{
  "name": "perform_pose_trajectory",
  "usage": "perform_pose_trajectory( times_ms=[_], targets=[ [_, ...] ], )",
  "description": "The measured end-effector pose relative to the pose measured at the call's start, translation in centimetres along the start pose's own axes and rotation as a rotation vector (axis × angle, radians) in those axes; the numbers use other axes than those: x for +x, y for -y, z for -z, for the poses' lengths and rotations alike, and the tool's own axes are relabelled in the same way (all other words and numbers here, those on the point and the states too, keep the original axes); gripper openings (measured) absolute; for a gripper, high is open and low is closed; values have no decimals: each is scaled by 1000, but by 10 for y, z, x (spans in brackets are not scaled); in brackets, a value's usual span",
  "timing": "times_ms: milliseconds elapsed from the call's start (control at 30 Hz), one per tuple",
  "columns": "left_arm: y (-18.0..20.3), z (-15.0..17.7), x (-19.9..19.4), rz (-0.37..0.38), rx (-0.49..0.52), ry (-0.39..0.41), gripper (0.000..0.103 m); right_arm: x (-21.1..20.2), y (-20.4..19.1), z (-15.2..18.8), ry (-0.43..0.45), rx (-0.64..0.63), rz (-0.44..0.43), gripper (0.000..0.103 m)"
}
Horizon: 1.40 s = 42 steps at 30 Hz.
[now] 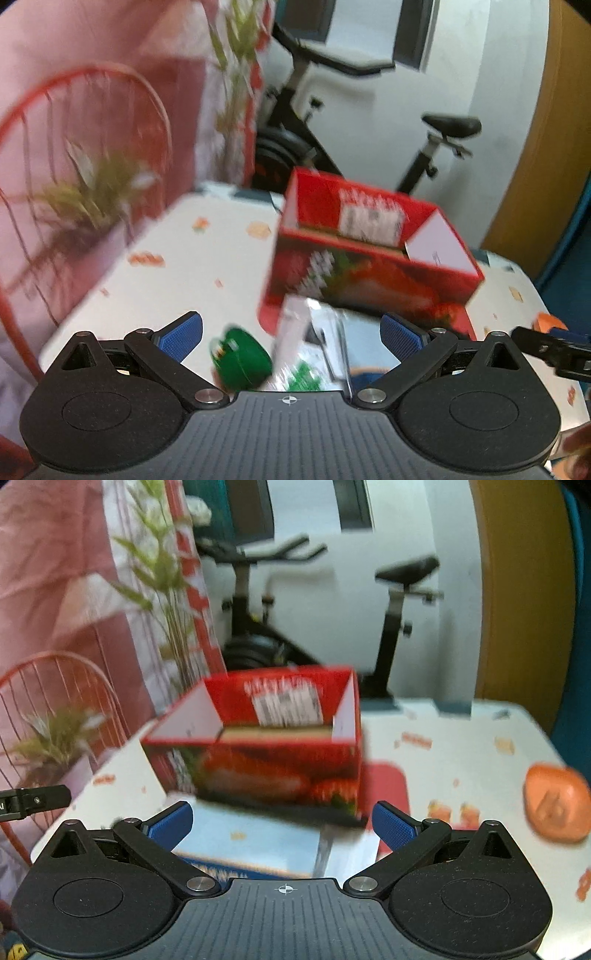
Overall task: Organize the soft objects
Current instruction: 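Lower both grippers onto the blue cotton-pad bag beside the red box, then close both grippers on the blue cotton-pad bag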
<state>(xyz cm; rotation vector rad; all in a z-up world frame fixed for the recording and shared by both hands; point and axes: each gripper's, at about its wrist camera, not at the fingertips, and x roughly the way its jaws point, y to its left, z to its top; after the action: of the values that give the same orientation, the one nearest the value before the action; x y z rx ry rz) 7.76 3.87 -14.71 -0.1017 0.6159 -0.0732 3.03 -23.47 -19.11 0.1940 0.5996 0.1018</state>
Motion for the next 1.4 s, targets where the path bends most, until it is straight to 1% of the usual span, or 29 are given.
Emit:
perform_pose_trajectory(
  times_ms=[67,167,200,333,400,433,467,500,533,567,633,667,700,767,833,933,1133,1267,1333,1400],
  targets=[
    [1,8,14,25,-3,-45,103,11,6,9,-45,18,-10,103],
    [4,20,31,37,11,-98,102,25,10,22,-102,27,-25,103],
    [4,23,36,42,12,-112,102,28,12,24,-113,26,-27,103],
    [7,31,50,103,-9,-161,101,39,7,37,-143,-20,-32,103],
    [12,35,55,109,11,-178,98,44,4,42,-161,-39,-34,102],
    [14,37,58,112,20,-185,95,46,4,43,-169,-41,-42,101],
    [16,39,61,119,25,-195,91,48,3,46,-176,-44,-64,95],
    [18,40,61,127,27,-205,89,49,4,48,-184,-41,-80,92],
    [21,42,65,136,29,-213,82,50,3,48,-191,-39,-88,88],
    [22,44,67,144,28,-222,76,51,3,49,-195,-37,-96,86],
    [21,47,72,172,9,-245,69,52,4,50,-194,-42,-102,86],
    [21,48,74,184,3,-257,64,53,4,50,-192,-41,-107,83],
    [21,49,77,195,-1,-266,61,54,6,50,-194,-35,-113,81],
    [24,51,77,216,2,-267,48,55,8,50,-201,-16,-129,73],
    [29,52,78,248,18,-262,42,58,11,51,-207,5,-142,70],
    [34,54,80,294,23,-268,41,59,12,52,-210,19,-148,69],
    [30,60,89,335,-17,-304,41,63,14,54,-222,56,-161,69],
    [34,63,91,388,-16,-320,42,66,14,56,-230,62,-175,64],
    [38,65,92,388,-1,-326,42,66,12,57,-229,59,-179,61],
    [36,66,97,388,-15,-337,42,66,13,57,-228,61,-183,60]
  ],
)
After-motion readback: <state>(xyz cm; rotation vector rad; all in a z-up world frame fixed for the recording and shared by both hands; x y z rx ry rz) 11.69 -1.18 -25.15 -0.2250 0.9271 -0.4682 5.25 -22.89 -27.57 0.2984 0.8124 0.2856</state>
